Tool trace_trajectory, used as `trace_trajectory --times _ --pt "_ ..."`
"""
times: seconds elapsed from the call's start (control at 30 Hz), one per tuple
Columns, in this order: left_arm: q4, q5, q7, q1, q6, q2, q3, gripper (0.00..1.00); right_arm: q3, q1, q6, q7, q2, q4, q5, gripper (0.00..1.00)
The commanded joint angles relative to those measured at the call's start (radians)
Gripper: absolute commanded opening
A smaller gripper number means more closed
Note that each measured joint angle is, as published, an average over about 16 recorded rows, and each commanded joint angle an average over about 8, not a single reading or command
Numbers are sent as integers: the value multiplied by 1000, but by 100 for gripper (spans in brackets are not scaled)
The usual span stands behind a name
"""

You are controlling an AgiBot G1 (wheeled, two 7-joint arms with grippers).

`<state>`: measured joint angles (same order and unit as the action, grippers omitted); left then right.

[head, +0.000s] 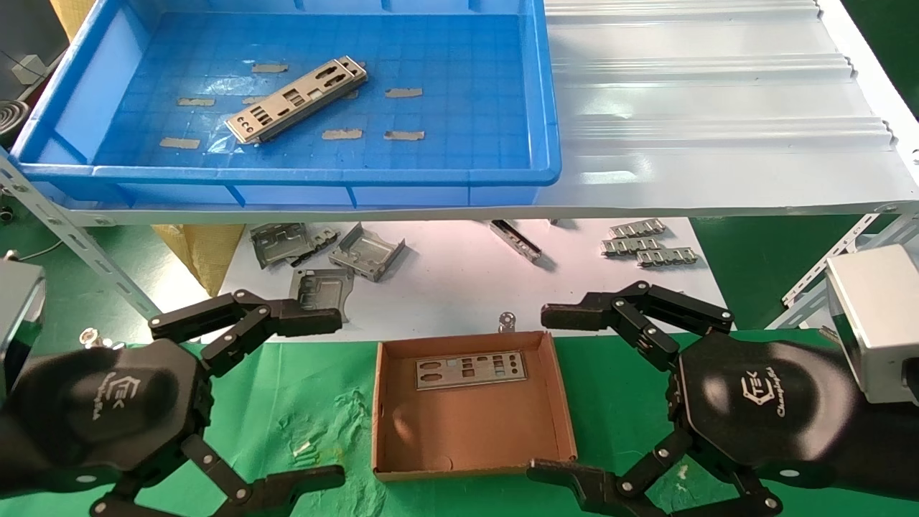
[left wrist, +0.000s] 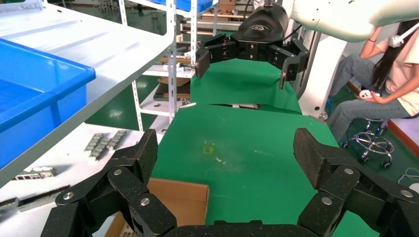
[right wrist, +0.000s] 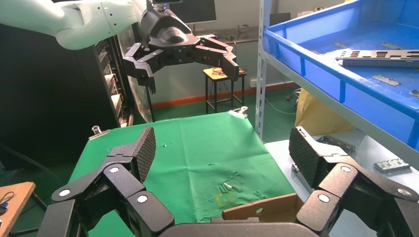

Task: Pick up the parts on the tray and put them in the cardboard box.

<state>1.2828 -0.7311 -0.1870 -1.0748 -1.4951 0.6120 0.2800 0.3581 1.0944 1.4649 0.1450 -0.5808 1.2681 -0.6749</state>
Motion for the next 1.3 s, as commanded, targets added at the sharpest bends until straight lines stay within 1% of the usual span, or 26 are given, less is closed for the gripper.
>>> trace_trajectory --times 0.03,1.3 --pt "0 0 0 0 0 0 0 100 0 0 0 0 0 0 0 100" --pt "0 0 0 0 0 0 0 100 0 0 0 0 0 0 0 100"
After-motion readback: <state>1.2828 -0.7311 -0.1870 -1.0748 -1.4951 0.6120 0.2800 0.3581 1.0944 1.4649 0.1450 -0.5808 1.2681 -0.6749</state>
